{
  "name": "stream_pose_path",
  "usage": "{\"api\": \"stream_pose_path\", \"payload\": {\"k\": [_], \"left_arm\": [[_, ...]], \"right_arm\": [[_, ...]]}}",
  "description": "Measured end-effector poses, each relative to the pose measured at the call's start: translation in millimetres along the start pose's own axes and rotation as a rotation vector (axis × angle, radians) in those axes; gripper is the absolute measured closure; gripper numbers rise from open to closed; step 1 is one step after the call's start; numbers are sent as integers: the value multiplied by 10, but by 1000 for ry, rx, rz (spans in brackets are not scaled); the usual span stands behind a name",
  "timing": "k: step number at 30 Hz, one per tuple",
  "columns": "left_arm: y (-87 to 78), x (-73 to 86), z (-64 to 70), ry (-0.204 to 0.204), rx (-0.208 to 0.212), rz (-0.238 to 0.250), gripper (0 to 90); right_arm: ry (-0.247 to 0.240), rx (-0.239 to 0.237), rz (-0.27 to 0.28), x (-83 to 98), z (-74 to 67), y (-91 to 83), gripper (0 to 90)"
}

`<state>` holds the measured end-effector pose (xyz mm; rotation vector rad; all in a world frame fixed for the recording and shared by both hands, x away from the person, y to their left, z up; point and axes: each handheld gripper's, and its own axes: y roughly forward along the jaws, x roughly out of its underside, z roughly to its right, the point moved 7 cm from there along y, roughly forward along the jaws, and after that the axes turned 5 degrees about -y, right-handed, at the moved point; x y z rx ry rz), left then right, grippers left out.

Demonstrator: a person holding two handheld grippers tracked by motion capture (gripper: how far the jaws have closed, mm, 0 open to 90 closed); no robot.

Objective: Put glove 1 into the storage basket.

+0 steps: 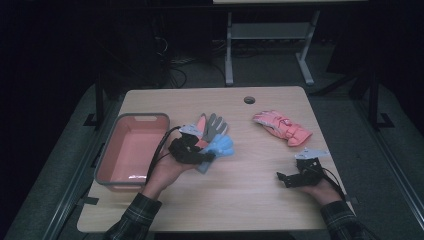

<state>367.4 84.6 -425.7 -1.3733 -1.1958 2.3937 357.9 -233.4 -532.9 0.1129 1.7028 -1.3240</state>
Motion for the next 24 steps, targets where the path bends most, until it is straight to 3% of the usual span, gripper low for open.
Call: {"api": "stream_pose_path", "payload": {"k": [16,24], "left_arm": [[-442,61,-403,-51,-97,25,725],[-638,188,-675,-107,-163,39,725]], "right_arm": [[8,6,-10,6,3,3,0],[2,3,-8,5,1,4,0]]}}
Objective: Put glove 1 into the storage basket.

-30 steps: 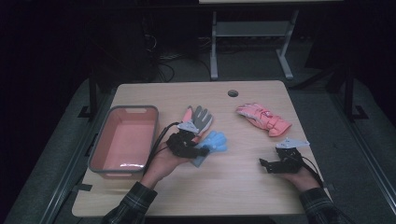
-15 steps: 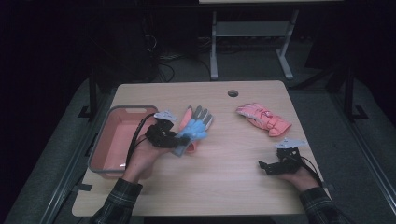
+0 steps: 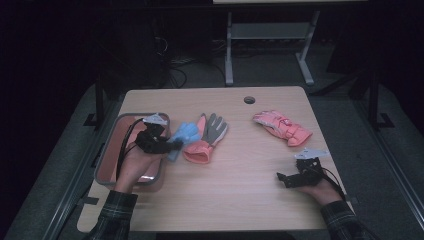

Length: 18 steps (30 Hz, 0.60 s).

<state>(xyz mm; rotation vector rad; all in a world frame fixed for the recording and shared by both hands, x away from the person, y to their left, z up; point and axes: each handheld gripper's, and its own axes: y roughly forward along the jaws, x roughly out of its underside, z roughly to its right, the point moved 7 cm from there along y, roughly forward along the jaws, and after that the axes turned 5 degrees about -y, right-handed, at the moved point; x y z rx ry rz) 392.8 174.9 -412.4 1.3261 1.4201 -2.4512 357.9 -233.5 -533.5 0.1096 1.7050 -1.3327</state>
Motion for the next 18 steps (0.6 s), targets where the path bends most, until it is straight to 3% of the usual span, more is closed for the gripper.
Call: {"api": "stream_pose_path", "payload": {"k": [6,9,18], "left_arm": [[-116,34,-193,-42,-28,22,725],[-207,71,-340,-64,-66,33,725],[-319,177,-616,-105,-134,39,725]], "right_arm": [[-1,-1,1,-1,-1,1,1],[-2,-2,2,-2,-4,1,1],[-2,-3,2,-2,-4,1,1]]}}
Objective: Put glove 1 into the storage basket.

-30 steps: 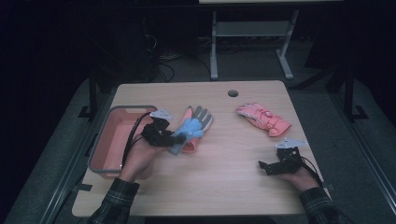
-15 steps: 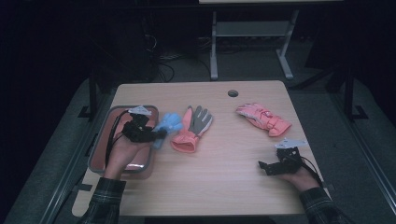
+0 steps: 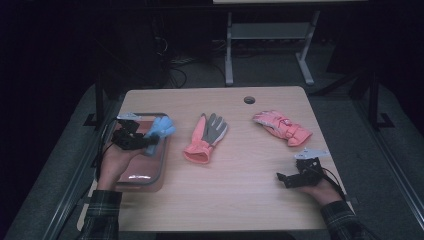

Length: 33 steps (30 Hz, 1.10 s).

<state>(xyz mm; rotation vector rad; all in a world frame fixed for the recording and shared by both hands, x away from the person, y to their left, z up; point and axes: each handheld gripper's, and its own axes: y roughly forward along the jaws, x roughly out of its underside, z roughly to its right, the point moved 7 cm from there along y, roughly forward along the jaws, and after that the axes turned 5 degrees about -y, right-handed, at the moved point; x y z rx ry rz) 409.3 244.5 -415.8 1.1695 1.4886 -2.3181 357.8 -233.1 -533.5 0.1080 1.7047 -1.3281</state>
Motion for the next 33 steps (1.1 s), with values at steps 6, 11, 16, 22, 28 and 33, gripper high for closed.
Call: {"api": "stream_pose_path", "payload": {"k": [6,11,16,22,28,33], "left_arm": [[-5,64,-180,-26,-39,-8,724],[37,132,-324,-43,-66,-21,723],[128,221,-446,-60,-90,-57,722],[291,351,-541,-70,-104,-122,717],[367,408,-564,-62,-110,-167,704],[408,446,-580,-71,-111,-199,681]], "right_arm": [[0,0,0,0,0,0,1],[-1,0,0,0,1,0,1],[0,0,0,0,0,0,1],[0,0,0,0,0,0,1],[0,0,0,0,0,0,1],[0,-1,-1,1,-4,-1,1]]}}
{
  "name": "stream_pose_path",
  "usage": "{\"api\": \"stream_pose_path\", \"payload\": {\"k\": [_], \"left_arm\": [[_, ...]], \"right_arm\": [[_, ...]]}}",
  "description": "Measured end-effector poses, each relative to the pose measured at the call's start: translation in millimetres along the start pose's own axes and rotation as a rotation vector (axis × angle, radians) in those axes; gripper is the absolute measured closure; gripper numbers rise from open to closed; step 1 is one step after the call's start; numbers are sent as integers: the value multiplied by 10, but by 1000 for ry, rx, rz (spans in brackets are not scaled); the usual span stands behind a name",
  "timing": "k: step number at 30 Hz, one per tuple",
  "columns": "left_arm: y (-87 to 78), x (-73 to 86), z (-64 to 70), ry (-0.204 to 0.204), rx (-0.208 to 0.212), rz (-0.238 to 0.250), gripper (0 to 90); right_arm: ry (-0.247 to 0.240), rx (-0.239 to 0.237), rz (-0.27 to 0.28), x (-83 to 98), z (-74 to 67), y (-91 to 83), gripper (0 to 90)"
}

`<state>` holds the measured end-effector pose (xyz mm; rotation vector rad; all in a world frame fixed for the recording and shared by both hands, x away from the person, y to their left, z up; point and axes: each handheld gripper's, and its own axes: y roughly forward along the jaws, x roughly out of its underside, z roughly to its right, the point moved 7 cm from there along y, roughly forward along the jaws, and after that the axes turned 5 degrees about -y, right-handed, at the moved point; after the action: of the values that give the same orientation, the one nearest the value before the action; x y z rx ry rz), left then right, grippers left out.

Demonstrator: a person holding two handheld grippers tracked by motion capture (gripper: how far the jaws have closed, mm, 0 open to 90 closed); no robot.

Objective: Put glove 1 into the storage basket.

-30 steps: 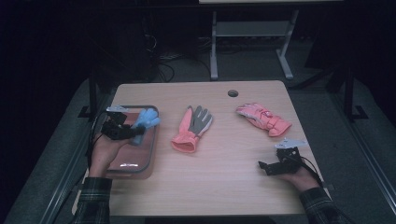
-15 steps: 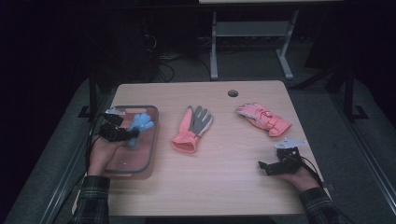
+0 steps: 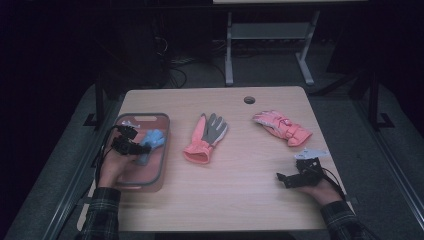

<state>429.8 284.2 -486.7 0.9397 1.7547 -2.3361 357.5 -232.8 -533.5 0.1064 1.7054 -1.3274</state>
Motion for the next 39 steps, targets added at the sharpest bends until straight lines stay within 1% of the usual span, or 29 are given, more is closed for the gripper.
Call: {"api": "stream_pose_path", "payload": {"k": [2,4,5,6,7,8,9,10,11,12,13,14,15,16,20,23,24,26,27,28,29,31,32,33,34,36,37,38,39], "left_arm": [[9,4,-7,8,-6,-3,651],[39,25,-2,-4,3,-29,605],[39,25,-2,-4,3,-29,582],[51,32,-9,1,0,-39,582],[62,37,-10,-2,1,-45,504],[67,40,-9,-9,6,-49,504],[72,42,-10,-9,5,-50,481],[79,43,-7,-11,7,-50,395],[90,46,-7,-5,4,-53,395],[111,52,0,-1,-4,-57,356],[117,53,-1,4,-7,-60,289],[122,54,3,4,-5,-60,257],[136,58,6,3,-5,-66,196],[136,58,6,3,-5,-66,173],[99,40,1,-1,-11,-41,147],[-20,-4,25,23,-18,-13,147],[-59,-22,38,30,-15,-2,147],[-133,-60,84,27,-2,25,147],[-177,-80,99,41,2,33,147],[-215,-101,129,38,8,48,147],[-215,-101,129,38,8,48,146],[-300,-146,197,44,37,73,146],[-339,-168,237,49,40,82,145],[-360,-179,262,57,49,81,146],[-384,-194,306,54,64,85,147],[-421,-235,406,61,107,105,147],[-426,-242,426,62,113,109,149],[-442,-267,501,72,133,112,150],[-452,-275,539,80,144,112,163]], "right_arm": [[-1,0,0,0,0,0,1],[0,0,0,0,-1,0,1],[0,0,0,0,-1,0,1],[-1,0,0,0,-1,0,1],[-1,-1,0,0,-1,0,1],[-1,-1,0,0,-1,0,1],[-2,-1,0,0,-1,0,1],[-2,-1,0,0,-1,0,1],[-2,-1,0,0,-1,0,1],[-2,-1,0,0,-2,0,1],[-2,-1,0,0,-1,0,1],[-2,-1,0,0,-1,0,1],[-2,-1,1,0,-1,0,1],[-2,-1,1,0,-1,0,1],[-3,-3,1,0,-4,-1,1],[-2,-4,0,0,-5,-1,1],[-2,-4,0,0,-5,-1,1],[-3,-3,0,0,-5,0,1],[-3,-3,0,0,-4,0,1],[-2,-3,0,0,-5,-1,1],[-2,-3,0,0,-5,-1,1],[-3,-3,0,0,-5,0,1],[-3,-4,0,0,-5,0,1],[-3,-3,0,0,-5,0,1],[-2,-4,0,0,-5,0,1],[-2,-4,0,-1,-5,0,1],[-3,-4,0,0,-4,0,1],[-2,-4,0,0,-5,0,1],[-2,-4,0,0,-5,0,1]]}}
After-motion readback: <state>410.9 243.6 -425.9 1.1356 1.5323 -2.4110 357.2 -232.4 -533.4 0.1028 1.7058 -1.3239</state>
